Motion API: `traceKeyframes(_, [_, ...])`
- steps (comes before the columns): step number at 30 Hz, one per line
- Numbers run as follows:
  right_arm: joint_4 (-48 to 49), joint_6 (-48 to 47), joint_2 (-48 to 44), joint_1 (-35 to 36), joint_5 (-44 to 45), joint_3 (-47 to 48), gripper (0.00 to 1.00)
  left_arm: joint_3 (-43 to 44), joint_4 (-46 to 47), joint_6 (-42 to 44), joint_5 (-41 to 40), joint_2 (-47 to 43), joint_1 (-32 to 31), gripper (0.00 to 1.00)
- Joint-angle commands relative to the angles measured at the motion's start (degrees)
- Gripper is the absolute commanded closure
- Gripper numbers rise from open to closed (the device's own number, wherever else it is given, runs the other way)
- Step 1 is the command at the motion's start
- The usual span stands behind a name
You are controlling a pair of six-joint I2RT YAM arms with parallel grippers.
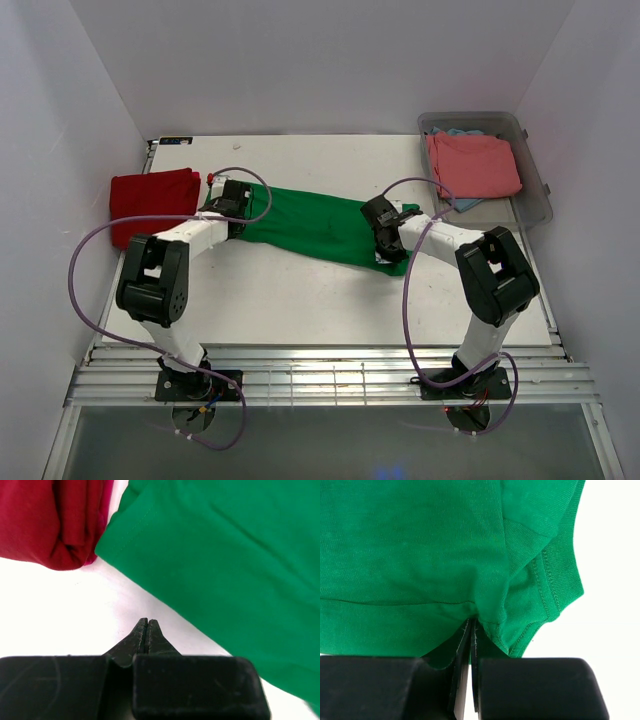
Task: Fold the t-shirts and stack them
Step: Fold the tshirt
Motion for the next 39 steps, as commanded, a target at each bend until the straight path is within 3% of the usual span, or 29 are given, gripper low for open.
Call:
traceKeyframes(1, [-2.5,-0.4,1.1,-0.3,1.5,1.5,0.92,0.6,1.9,-2.3,3.6,-5.4,0.2,1.0])
traceKeyframes(11, [-3.4,-0.4,0.5,-0.6,1.6,1.6,0.92,3.4,4.4,-1.5,5.0,2.3,1.5,1.0])
traceKeyframes(23, [-4.5,-0.2,0.7,-1.4,1.8,1.5,0.92,2.2,9.6,0.4,6.3,5.7,3.4,1.0])
traceKeyframes(31, [-4.5,-0.4,1.7,-1.7,1.4,2.0,0.92,-2.4,11.1,-1.5,6.9,-0.4,3.4,1.0])
traceKeyframes(39, [-4.5,-0.5,2.8,-1.7,0.8,2.3,0.92,-1.4,12.4,-1.5,6.9,-4.4,3.5,1.0])
